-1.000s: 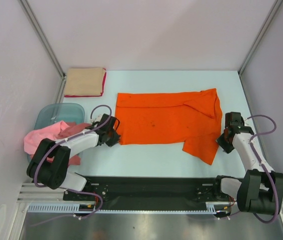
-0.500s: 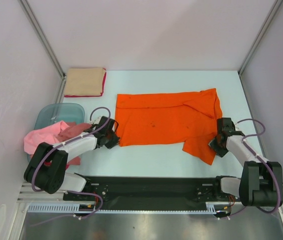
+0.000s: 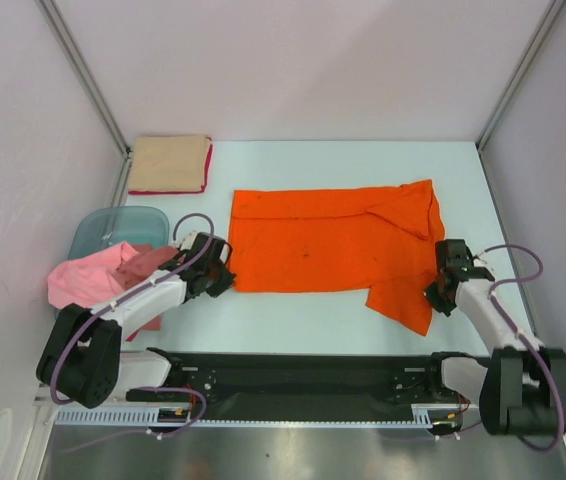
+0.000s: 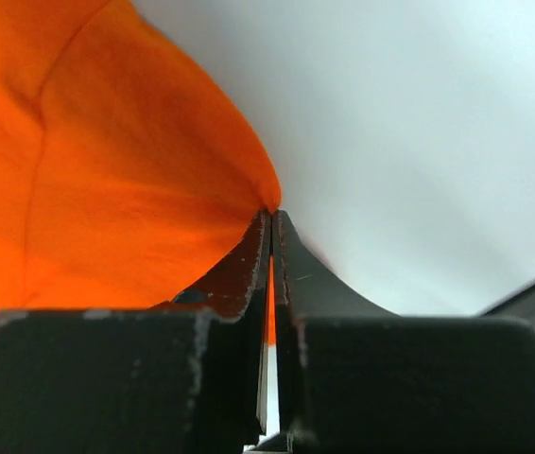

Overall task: Fold and stack the t-shirts
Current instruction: Fold the tshirt

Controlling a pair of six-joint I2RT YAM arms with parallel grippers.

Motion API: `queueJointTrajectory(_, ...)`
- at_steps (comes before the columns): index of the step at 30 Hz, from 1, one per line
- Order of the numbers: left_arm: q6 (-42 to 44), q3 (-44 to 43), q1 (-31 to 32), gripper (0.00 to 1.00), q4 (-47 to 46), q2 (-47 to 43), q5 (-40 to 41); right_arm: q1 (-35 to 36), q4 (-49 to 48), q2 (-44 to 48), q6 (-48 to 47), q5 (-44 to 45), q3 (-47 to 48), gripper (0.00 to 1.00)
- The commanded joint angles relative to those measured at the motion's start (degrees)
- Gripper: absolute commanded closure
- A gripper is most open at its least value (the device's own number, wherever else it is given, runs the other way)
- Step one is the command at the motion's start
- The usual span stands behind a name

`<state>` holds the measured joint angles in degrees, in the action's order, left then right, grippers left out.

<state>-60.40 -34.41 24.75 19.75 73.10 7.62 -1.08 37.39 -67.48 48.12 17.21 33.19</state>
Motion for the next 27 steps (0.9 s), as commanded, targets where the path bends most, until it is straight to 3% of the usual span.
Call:
queueJointTrajectory(1,0.81,0.49,0.38,1.0,2.84,-2.69,2.49,0.9,7.43,9.63,5.04,3.43,-0.06,1.0)
queueJointTrajectory(7,0.37,0.93,0.38,1.0,3.72,-4.37,2.31,3.54,15.08,14.39,8.4,4.5,2.67,1.0)
queueJointTrajectory(27,2.13,0.67,0.38,1.0,5.21,-8.33,3.46,3.72,12.19,13.52,4.89,0.37,2.67,1.0)
